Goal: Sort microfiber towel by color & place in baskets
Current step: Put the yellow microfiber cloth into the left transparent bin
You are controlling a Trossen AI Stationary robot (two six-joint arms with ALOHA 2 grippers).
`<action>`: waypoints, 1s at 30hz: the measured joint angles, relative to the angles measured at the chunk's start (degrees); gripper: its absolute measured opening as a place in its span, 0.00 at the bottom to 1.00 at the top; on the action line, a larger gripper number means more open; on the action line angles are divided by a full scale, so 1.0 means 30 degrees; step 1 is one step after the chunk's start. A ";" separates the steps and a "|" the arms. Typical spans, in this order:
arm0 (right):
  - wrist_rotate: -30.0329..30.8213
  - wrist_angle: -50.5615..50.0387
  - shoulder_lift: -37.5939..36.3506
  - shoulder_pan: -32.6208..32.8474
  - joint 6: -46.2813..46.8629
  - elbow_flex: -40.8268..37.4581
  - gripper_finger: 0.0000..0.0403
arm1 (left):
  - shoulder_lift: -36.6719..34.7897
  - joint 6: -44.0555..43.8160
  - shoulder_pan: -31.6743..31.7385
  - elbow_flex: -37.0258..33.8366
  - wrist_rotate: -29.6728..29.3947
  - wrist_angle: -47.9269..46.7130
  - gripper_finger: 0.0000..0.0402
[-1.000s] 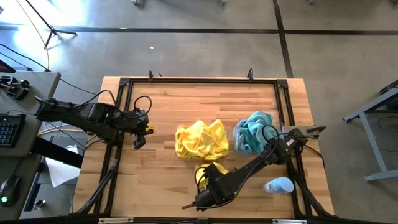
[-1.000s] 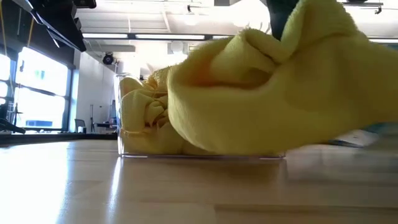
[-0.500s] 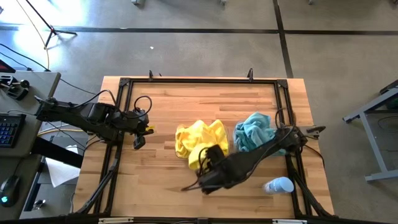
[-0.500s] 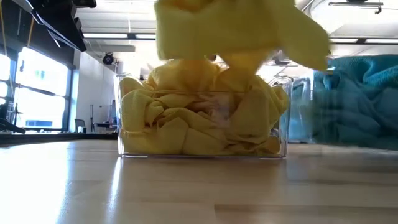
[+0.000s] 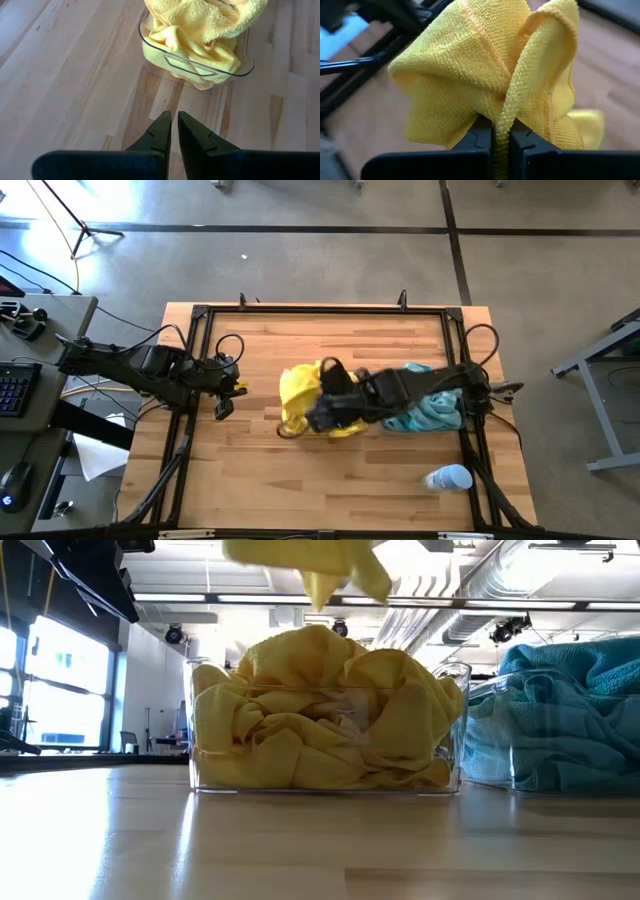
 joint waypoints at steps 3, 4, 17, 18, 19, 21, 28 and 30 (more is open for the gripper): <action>-0.0140 -0.0149 0.0559 -0.0976 -0.1799 0.0000 0.01 | 0.0000 -0.0044 0.0000 0.0000 0.0000 -0.0001 0.05; -0.0376 -0.0468 0.0876 -0.1261 -0.2160 0.0000 0.01 | 0.0000 -0.0044 0.0000 0.0000 0.0000 -0.0015 0.05; -0.5091 -0.2273 0.4871 -0.2218 -0.0079 -0.0033 0.01 | 0.0000 -0.0095 0.0000 0.0000 0.0146 -0.0080 0.05; -0.5585 -0.2252 0.5168 -0.2320 -0.0070 -0.0002 0.01 | 0.0000 -0.0056 0.0000 0.0000 0.0146 -0.0083 0.05; -0.5986 -0.2225 0.5541 -0.2423 -0.0061 0.0006 0.01 | 0.0000 -0.0054 0.0000 0.0000 0.0146 -0.0080 0.05; -0.6394 -0.2086 0.6376 -0.2572 -0.0048 0.0000 0.01 | 0.0000 -0.0063 0.0000 0.0000 0.0146 -0.0083 0.05; -0.7148 -0.1068 0.7653 -0.2852 0.0354 0.0036 0.05 | -0.0003 -0.0197 0.0000 0.0000 0.0146 -0.0080 0.05; -0.7140 -0.0990 0.7985 -0.2912 0.0589 0.0029 0.08 | -0.0004 -0.0204 -0.0004 0.0000 0.0146 -0.0080 0.05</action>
